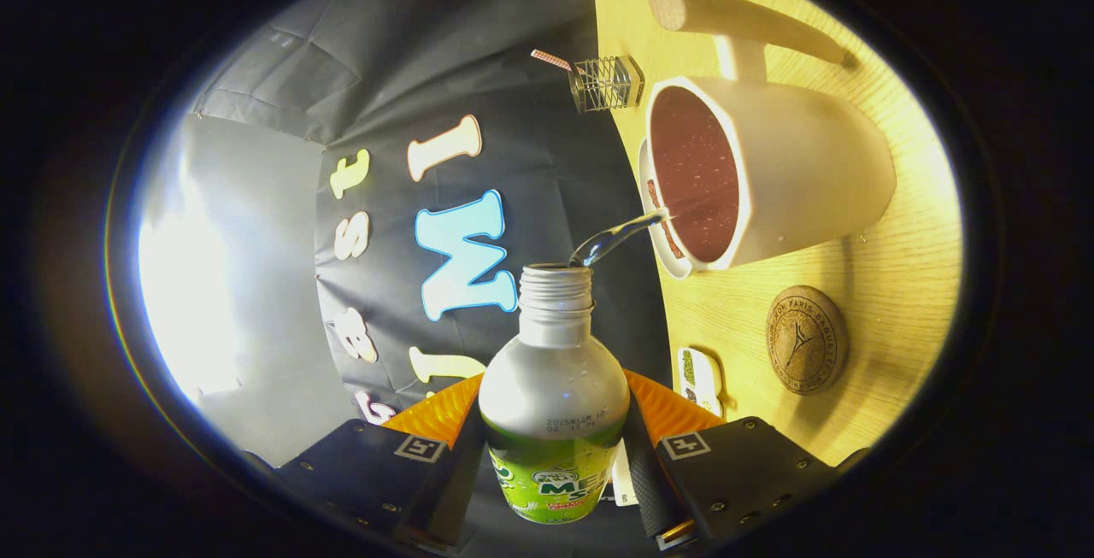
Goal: Take the bottle from table, then pour the juice into the cup, finally place the bottle on the coaster
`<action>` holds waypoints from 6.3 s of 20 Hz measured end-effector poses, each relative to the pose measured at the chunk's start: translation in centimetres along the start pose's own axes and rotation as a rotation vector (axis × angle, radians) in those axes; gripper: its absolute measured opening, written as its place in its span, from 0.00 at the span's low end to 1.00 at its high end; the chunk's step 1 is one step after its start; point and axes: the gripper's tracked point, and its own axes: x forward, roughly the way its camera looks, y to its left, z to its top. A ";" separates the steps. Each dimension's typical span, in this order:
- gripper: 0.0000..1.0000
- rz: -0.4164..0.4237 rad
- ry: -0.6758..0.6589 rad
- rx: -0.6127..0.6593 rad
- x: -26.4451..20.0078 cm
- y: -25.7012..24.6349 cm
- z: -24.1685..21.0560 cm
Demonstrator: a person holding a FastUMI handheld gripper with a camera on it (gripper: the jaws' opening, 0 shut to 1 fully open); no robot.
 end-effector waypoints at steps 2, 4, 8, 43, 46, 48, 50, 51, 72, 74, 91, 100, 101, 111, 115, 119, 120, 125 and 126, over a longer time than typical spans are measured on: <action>0.76 0.004 0.000 0.008 0.0 0.2 0.0; 0.76 0.007 0.000 0.011 0.2 0.3 -0.1; 0.76 0.012 0.004 0.027 0.4 0.4 -0.3; 0.76 0.050 -0.069 0.158 0.6 2.6 1.2; 0.76 0.053 -0.072 0.172 0.5 2.7 1.3; 0.76 0.055 -0.074 0.199 0.4 2.9 1.4; 0.76 0.055 -0.078 0.211 0.4 3.0 1.5; 0.76 0.052 -0.080 0.208 0.5 3.0 1.5; 0.76 0.067 -0.111 0.289 0.9 5.5 1.6; 0.76 0.068 -0.112 0.291 0.7 5.6 1.8; 0.76 0.028 -0.119 0.263 0.5 2.1 2.3; 0.76 0.016 -0.127 0.263 0.5 1.5 2.8; 0.76 0.016 -0.129 0.263 0.5 1.5 2.9; 0.76 -0.005 -0.119 0.160 0.3 1.2 2.8; 0.76 0.002 -0.103 0.077 0.7 1.4 2.7; 0.76 -0.037 -0.079 -0.106 1.0 1.0 2.5; 0.76 -0.040 -0.074 -0.146 1.1 1.1 2.3; 0.76 -0.066 -0.052 -0.316 1.4 1.2 1.6; 0.76 -0.070 -0.049 -0.343 1.5 1.2 1.4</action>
